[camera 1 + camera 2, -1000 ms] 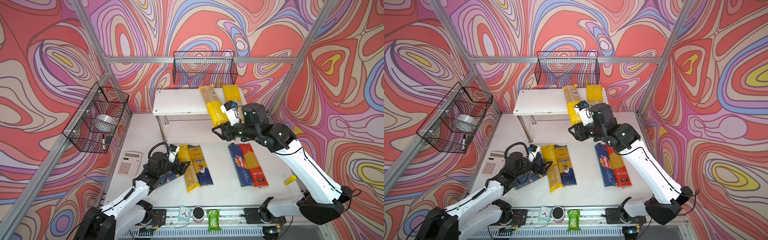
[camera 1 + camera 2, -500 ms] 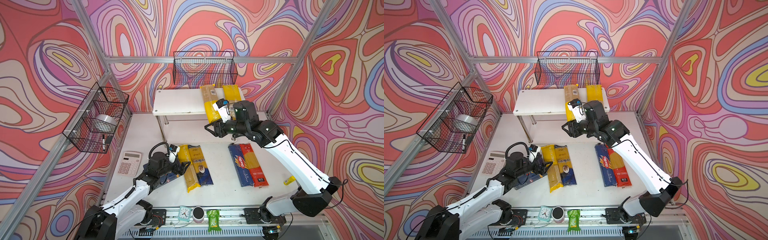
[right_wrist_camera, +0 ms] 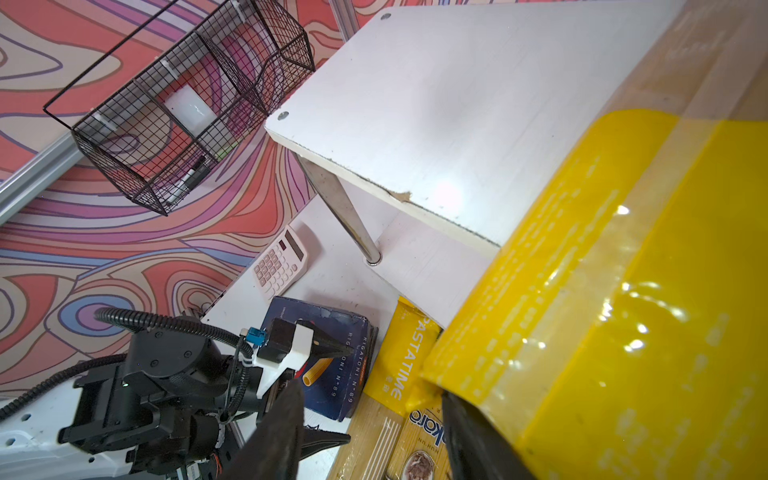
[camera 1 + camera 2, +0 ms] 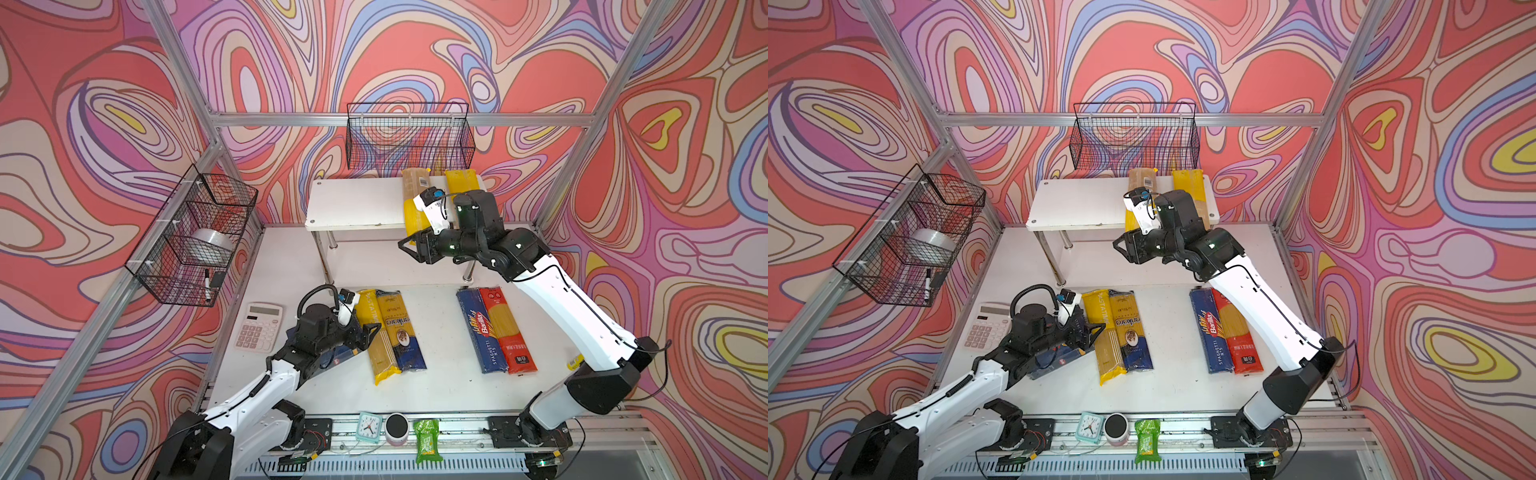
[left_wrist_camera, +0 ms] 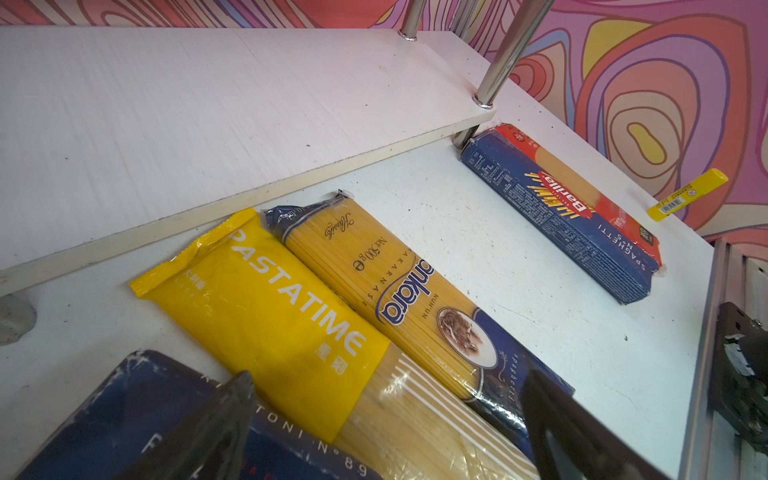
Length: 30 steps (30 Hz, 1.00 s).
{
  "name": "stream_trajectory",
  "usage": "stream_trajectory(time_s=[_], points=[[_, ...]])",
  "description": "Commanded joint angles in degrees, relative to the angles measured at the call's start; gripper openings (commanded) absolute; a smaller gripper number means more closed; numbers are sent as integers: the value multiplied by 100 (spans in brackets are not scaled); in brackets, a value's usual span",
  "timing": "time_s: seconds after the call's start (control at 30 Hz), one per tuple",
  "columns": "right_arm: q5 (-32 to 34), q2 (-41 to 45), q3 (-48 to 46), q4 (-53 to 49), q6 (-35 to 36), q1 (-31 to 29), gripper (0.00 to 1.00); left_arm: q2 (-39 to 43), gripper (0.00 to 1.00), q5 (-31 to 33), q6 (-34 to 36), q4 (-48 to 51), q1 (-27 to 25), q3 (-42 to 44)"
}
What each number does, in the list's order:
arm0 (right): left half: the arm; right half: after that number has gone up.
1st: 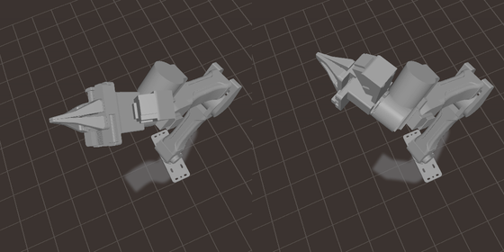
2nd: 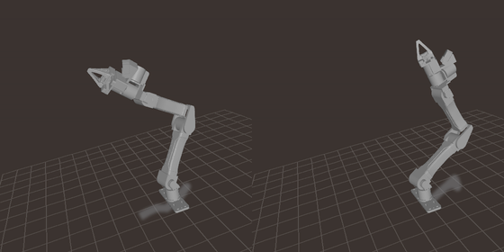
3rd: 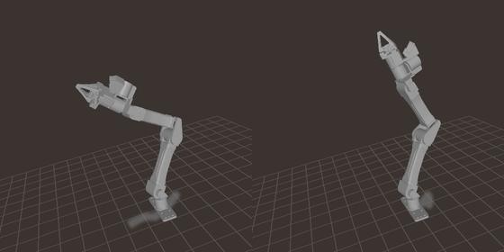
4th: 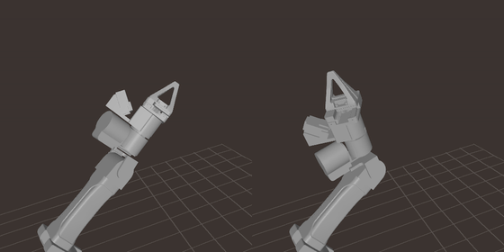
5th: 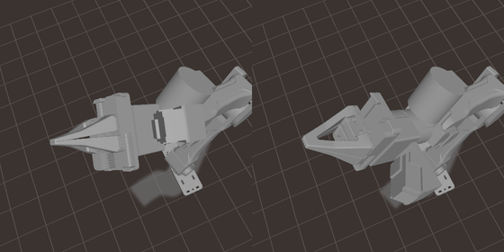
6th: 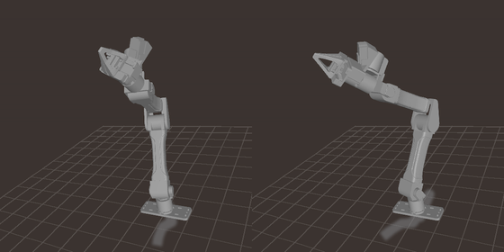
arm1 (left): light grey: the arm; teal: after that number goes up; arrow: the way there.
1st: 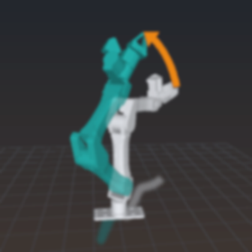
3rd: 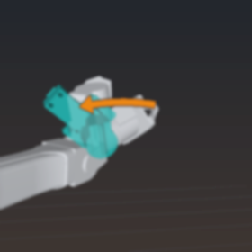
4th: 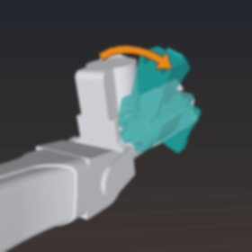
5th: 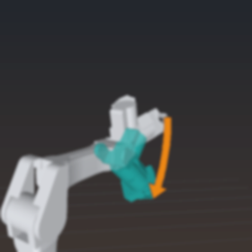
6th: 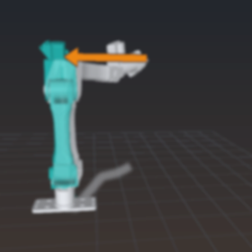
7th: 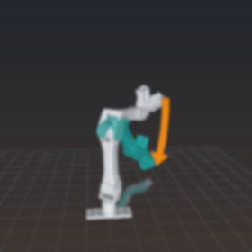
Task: Place and organize the pasta boxes and bags onto the shelf
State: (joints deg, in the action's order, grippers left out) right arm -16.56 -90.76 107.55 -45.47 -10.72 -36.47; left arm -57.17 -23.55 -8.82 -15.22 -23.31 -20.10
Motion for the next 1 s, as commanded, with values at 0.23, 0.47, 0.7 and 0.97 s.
stream_trajectory(time_s=[0.23, 0.47, 0.7, 0.97], points=[[-128, 56, 304, -28, 4, 53, 55, 66, 100, -17, -23, -86, -17, 65], [-208, 260, 261, -194, -28, 59, 55, 57, 100, -17, -24, -86, -27, 64], [-834, 752, -51, -88, -135, 54, 55, 99, 100, 7, -15, -68, -24, 59], [-506, 1270, -614, -295, -191, 61, 56, 136, 100, 18, -7, -26, -25, 53]])
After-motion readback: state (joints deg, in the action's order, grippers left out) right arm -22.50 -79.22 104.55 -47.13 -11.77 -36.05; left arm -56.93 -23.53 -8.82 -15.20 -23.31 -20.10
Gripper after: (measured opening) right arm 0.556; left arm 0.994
